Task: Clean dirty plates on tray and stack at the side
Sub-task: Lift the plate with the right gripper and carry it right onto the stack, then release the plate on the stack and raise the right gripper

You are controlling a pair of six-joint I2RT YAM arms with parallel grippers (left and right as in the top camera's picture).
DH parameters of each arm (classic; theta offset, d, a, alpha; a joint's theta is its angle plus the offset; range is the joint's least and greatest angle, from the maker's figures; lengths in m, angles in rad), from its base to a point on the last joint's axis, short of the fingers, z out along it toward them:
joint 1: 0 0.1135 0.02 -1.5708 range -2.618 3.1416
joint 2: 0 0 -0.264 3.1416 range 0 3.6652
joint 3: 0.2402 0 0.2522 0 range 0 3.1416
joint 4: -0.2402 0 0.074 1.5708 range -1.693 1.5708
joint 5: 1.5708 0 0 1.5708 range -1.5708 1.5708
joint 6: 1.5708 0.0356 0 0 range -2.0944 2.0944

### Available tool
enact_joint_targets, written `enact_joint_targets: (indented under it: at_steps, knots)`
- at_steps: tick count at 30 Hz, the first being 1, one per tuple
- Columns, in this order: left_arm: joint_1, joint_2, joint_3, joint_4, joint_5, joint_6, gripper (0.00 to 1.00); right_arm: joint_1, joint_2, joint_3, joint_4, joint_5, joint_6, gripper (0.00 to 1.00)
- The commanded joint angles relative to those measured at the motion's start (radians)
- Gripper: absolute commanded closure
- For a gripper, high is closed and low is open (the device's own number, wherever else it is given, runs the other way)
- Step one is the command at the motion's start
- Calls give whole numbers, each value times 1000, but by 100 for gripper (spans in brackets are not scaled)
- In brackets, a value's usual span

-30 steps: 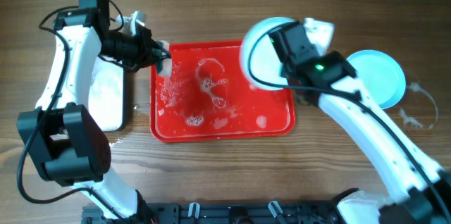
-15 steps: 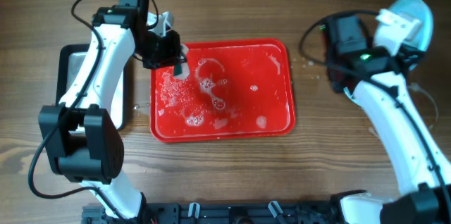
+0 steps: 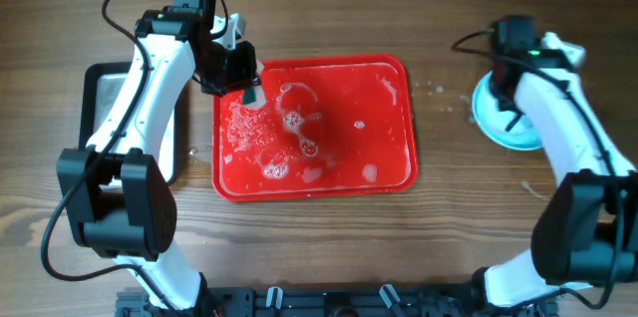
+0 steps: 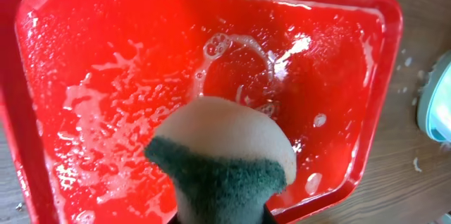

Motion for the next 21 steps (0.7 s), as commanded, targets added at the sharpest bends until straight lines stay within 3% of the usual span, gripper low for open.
enact_joint_targets:
  at_steps: [1,5,13,14,16,18,20,21]
  knots:
    - [-3,-4,4,-11,-35,-6,96,-158,0,-4,27,-375,-51,96]
    - [-3,-4,4,-11,-39,-7,96,-307,0,-6,70,-620,-169,96]
    - [-3,-4,4,-3,-67,-10,96,-327,3,-107,126,-637,-202,95]
    - [-2,-4,4,-3,-90,-12,96,-327,3,-129,145,-639,-199,83]
    - [8,-6,6,-2,-125,-61,96,-327,3,-145,154,-654,-199,36]
    - [47,-27,21,-12,-129,-82,96,-327,-8,-100,122,-736,-204,25]
    - [79,-48,21,-30,-217,-128,96,-324,-26,-35,74,-779,-204,23]
    - [106,-52,21,-59,-330,-203,96,-315,-45,7,55,-830,-227,23]
